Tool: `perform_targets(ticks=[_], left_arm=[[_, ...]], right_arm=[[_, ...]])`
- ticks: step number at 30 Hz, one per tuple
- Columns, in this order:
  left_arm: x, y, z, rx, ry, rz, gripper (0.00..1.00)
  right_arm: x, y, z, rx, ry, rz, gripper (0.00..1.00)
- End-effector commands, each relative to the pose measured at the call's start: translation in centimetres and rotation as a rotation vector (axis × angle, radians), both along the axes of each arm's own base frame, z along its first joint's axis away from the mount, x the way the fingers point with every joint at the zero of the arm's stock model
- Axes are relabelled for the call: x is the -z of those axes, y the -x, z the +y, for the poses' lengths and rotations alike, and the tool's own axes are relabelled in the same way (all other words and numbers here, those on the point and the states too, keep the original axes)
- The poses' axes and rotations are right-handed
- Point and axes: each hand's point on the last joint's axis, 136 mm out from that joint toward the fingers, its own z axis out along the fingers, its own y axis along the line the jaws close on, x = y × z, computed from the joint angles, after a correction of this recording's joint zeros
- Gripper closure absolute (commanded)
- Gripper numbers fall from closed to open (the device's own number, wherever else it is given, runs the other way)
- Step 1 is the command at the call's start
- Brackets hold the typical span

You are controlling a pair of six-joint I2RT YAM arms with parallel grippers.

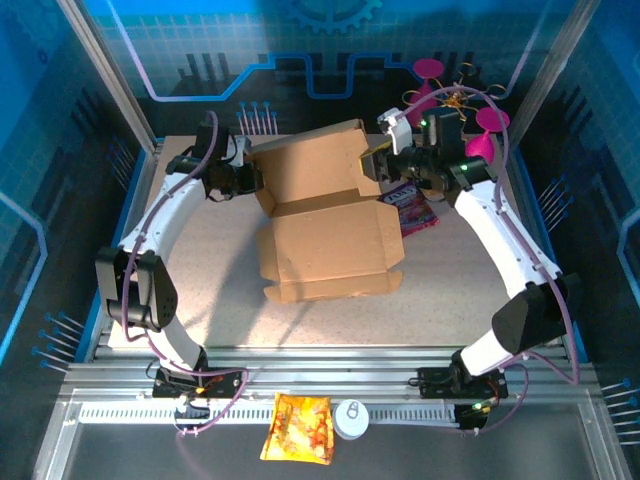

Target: Fold the paper box

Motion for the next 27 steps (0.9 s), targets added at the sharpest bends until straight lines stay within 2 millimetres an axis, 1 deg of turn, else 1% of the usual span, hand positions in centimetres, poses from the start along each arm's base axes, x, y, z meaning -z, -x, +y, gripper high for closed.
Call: perform_targets(ticks=[1,3,6,9,13,17,19,21,23,24,27], left_arm=[[-1.9,0.1,-0.5,0.011,0.007,-0.031,1.0],[-1.8,0.1,-0.7,0.004,0.0,-0.029,1.0],[-1.7,0.1,-1.1,-0.001,-0.007,-0.025,1.0],[-1.9,0.1,-1.4,-0.003,-0.008,-0.024,1.0],[-2.1,0.2,-1.3,-0.024,-0.009,-0.012,1.0],[-2.2,0.5,-1.2,-0.044,-0.007,0.011,1.0],[-2.3,0.6,-1.4,-0.042,-0.004,0.014,1.0],[-2.4,0.7,-1.6,-0.032,-0.001,0.01,1.0],[-2.3,0.8,-1.7,-0.025,-0.004,0.013,1.0],[-2.3,0.8,-1.7,-0.023,-0.005,0.016,1.0],[-2.1,0.9,-1.7,-0.021,-0.008,0.026,1.0]], right_arm=[[1.0,-1.3,-0.4,0.1,0.175,-0.031,0.55],[1.5,-1.8,-0.3,0.137,0.248,-0.054,0.57],[1.8,-2.7,-0.3,0.215,0.335,-0.096,0.65],[1.9,-3.7,-0.7,0.296,0.416,-0.125,0.79],[1.9,-4.8,-1.9,0.388,0.487,-0.137,0.99],[1.4,-5.2,-2.7,0.435,0.524,-0.15,1.0],[1.4,-5.2,-2.4,0.417,0.517,-0.15,1.0],[1.5,-5.1,-1.6,0.376,0.498,-0.152,1.0],[1.5,-5.3,-1.3,0.353,0.479,-0.143,0.92],[1.3,-5.4,-1.4,0.351,0.465,-0.138,0.9],[0.8,-5.9,-1.4,0.331,0.426,-0.126,0.8]])
